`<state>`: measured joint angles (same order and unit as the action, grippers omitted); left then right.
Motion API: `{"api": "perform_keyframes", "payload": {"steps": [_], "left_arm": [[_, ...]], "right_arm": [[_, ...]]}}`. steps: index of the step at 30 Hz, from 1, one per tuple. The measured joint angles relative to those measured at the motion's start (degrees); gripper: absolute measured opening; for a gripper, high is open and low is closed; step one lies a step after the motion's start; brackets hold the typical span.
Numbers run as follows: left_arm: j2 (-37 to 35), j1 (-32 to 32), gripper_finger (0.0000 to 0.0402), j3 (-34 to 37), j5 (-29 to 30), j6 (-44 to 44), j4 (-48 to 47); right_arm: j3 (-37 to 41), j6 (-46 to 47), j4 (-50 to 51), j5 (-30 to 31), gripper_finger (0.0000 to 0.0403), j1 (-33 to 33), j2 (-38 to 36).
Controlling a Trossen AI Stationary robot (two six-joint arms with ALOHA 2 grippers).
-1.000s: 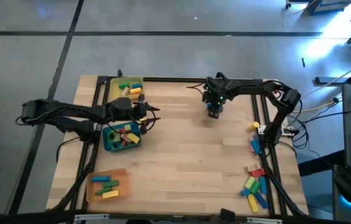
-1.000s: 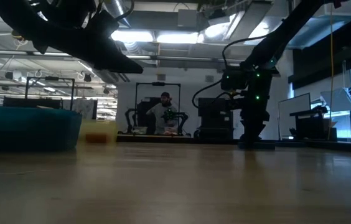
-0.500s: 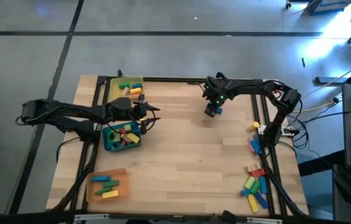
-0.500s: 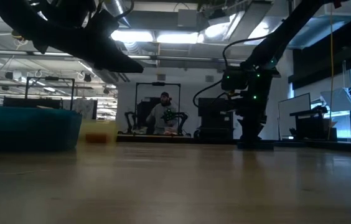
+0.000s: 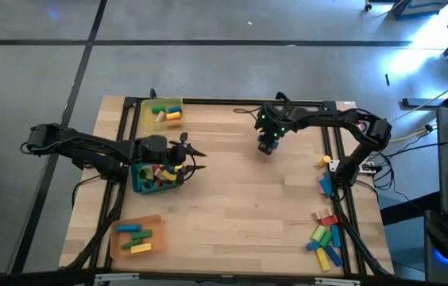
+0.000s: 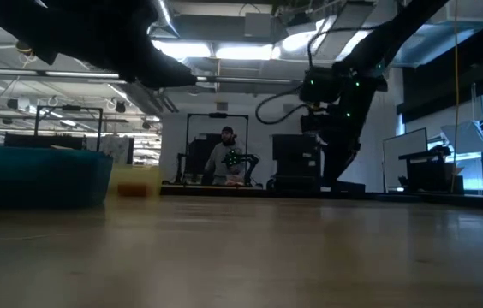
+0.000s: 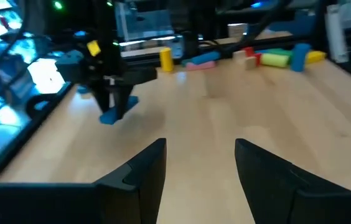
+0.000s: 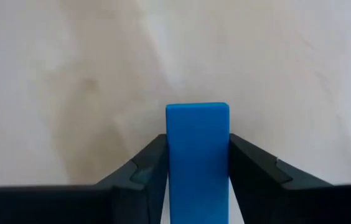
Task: Sort blocks by size
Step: Put the blue block into the orange bin
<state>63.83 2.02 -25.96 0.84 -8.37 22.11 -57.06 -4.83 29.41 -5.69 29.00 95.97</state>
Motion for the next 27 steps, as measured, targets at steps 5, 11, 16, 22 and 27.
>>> {"api": "perform_keyframes", "payload": {"steps": [5, 11, 16, 22, 27], "left_arm": [[-0.72, -4.46, 0.0175, -0.04, 0.02, 3.77, -3.72], [-3.59, -10.63, 0.0175, -0.07, 1.58, 10.09, -12.65], [-7.52, -16.78, 0.0175, -0.07, 6.82, 16.21, -20.92], [-13.06, -23.67, 0.0175, -0.09, 12.11, 23.23, -29.63], [-17.92, -26.82, 0.0175, -3.03, 12.81, 25.59, -38.99]], "right_arm": [[-0.05, 3.66, -3.60, 0.04, 0.0139, -6.54, -0.13], [-0.07, 9.66, -12.34, 0.02, 0.0147, -15.77, -0.15], [-0.10, 14.03, -22.75, 0.04, 0.0141, -23.66, -0.16], [-0.18, 18.39, -37.45, 2.60, 0.0147, -32.40, 0.37], [-1.06, 19.59, -48.11, 5.93, 0.0142, -38.42, 3.57]]}}
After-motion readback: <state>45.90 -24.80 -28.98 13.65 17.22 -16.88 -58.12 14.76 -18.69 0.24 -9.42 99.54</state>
